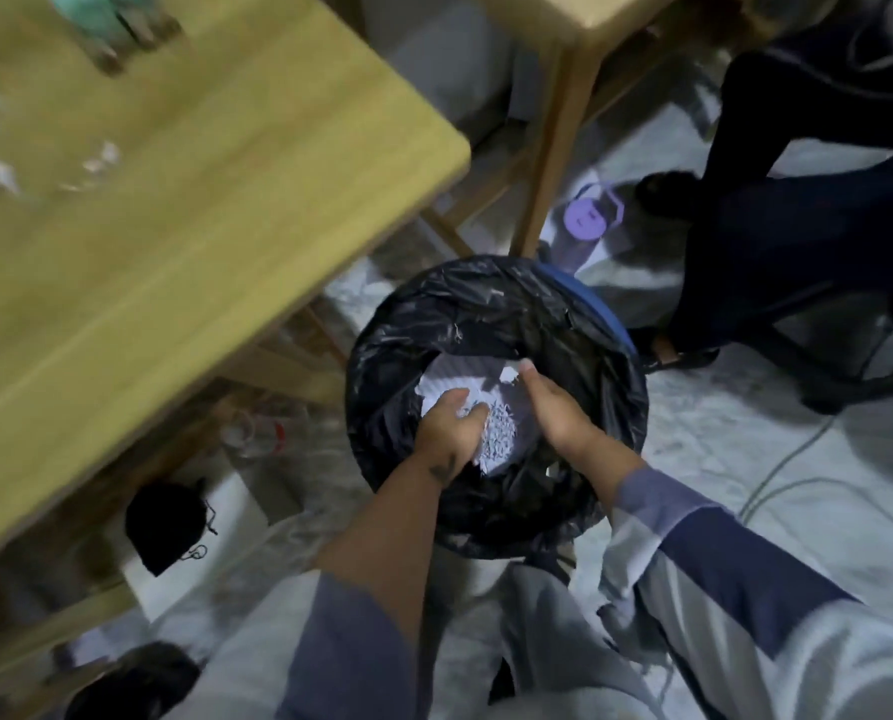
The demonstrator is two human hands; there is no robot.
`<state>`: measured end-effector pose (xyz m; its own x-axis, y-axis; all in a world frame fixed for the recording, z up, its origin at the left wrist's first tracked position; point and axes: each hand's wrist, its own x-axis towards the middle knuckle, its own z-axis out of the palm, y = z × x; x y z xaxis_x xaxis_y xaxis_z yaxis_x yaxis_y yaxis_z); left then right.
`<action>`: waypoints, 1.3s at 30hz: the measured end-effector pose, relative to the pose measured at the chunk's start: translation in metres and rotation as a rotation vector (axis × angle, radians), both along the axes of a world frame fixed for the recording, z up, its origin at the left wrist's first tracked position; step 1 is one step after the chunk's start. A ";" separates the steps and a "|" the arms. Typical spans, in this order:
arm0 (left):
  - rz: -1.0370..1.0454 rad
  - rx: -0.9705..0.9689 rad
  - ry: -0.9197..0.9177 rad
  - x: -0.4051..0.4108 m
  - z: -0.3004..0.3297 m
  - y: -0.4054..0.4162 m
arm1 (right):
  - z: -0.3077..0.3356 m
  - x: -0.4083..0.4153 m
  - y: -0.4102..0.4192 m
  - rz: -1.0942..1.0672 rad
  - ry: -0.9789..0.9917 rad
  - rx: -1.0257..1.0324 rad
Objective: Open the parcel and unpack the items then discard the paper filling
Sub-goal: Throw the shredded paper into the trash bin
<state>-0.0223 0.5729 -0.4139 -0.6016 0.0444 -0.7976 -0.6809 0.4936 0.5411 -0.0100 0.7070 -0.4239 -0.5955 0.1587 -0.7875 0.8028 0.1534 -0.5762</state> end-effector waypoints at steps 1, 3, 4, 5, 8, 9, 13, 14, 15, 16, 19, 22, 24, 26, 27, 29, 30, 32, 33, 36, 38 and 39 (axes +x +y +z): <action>-0.003 0.006 -0.012 0.002 0.016 -0.001 | 0.017 0.000 0.000 0.006 0.009 0.003; -0.021 0.024 -0.015 0.004 0.065 -0.003 | 0.067 0.000 0.001 0.032 0.053 0.033; -0.035 0.031 -0.003 0.004 0.091 -0.005 | 0.093 -0.001 0.001 0.052 0.086 0.052; -0.051 0.032 0.021 0.003 0.117 -0.005 | 0.119 -0.002 0.001 0.070 0.118 0.065; -0.074 -0.005 0.142 -0.003 0.177 -0.010 | 0.175 -0.007 0.000 0.115 0.209 0.096; -0.073 -0.011 0.176 -0.004 0.192 -0.014 | 0.188 -0.008 -0.002 0.140 0.219 0.111; -0.006 -0.050 0.282 -0.009 0.237 -0.042 | 0.230 -0.022 -0.025 0.267 0.270 0.129; 0.016 -0.065 0.305 -0.011 0.245 -0.050 | 0.240 -0.028 -0.032 0.318 0.291 0.142; 0.037 -0.086 0.331 -0.012 0.252 -0.060 | 0.247 -0.035 -0.040 0.367 0.331 0.168; 0.066 -0.097 0.358 -0.014 0.256 -0.069 | 0.253 -0.042 -0.046 0.409 0.377 0.198; 0.158 -0.112 0.392 -0.016 0.268 -0.102 | 0.274 -0.064 -0.071 0.450 0.425 0.204; 0.224 -0.135 0.407 -0.020 0.274 -0.138 | 0.292 -0.082 -0.106 0.441 0.390 0.082; 0.266 -0.154 0.428 -0.025 0.278 -0.163 | 0.303 -0.094 -0.134 0.437 0.394 0.011; 0.285 -0.189 0.449 -0.035 0.279 -0.189 | 0.309 -0.106 -0.165 0.435 0.410 -0.032; 0.286 -0.205 0.458 -0.040 0.277 -0.203 | 0.309 -0.112 -0.181 0.436 0.427 -0.051; 0.255 -0.227 0.467 -0.051 0.270 -0.230 | 0.304 -0.125 -0.212 0.431 0.462 -0.063; 0.224 -0.246 0.465 -0.057 0.264 -0.243 | 0.299 -0.131 -0.227 0.426 0.488 -0.060; 0.148 -0.311 0.482 -0.067 0.250 -0.268 | 0.286 -0.145 -0.252 0.406 0.549 -0.039; 0.100 -0.363 0.509 -0.074 0.240 -0.279 | 0.279 -0.152 -0.262 0.403 0.578 -0.012; -0.108 -0.550 0.581 -0.093 0.214 -0.300 | 0.252 -0.170 -0.281 0.557 0.698 0.229; -0.218 -0.620 0.582 -0.101 0.202 -0.304 | 0.230 -0.174 -0.287 0.777 0.719 0.467; -0.257 -0.654 0.591 -0.103 0.196 -0.304 | 0.219 -0.174 -0.290 0.872 0.695 0.575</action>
